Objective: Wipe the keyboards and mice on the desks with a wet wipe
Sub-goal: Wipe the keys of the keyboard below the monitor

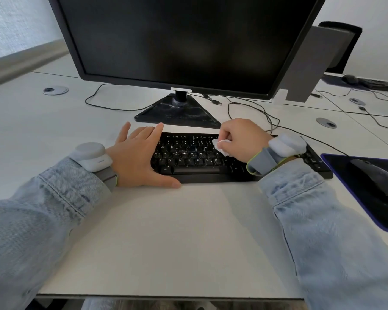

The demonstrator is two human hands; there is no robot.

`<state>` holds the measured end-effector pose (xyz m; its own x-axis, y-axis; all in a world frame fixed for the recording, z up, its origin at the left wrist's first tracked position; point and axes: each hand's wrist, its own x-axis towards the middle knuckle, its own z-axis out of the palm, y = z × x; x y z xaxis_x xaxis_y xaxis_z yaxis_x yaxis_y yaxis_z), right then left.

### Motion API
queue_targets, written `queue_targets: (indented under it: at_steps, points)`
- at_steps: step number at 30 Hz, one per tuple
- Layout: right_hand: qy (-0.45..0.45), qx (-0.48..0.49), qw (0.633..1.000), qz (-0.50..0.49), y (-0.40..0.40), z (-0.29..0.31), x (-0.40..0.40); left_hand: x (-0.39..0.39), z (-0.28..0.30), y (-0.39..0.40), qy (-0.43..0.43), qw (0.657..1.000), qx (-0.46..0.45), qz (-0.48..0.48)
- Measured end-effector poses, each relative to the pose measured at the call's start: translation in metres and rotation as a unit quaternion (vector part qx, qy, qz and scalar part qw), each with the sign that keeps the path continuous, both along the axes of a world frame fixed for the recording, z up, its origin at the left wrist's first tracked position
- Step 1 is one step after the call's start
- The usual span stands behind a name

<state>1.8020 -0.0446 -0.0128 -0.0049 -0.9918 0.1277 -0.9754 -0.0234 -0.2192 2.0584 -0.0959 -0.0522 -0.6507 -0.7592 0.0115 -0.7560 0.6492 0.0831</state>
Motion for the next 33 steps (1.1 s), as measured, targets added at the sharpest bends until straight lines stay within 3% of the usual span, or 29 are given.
queue_targets:
  at_steps: [6,18,21,25,33]
  points:
    - [-0.017,0.009,1.000,0.002,0.007,0.006,0.007,0.000,0.000,0.000,0.005,1.000,0.000,-0.002]
    - [0.043,0.063,0.997,-0.020,-0.007,0.006,0.023,-0.001,0.001,0.000,0.003,1.000,0.003,-0.009]
    - [0.049,0.023,0.998,-0.045,-0.011,0.004,0.026,-0.001,0.001,-0.001,0.004,1.000,0.004,-0.009]
    - [-0.012,-0.001,1.000,0.007,-0.003,0.006,0.028,-0.001,0.001,-0.001,0.002,1.000,0.006,-0.008]
    - [0.033,0.041,0.998,0.026,0.000,0.009,0.015,0.000,0.001,0.000,0.007,1.000,0.007,-0.007]
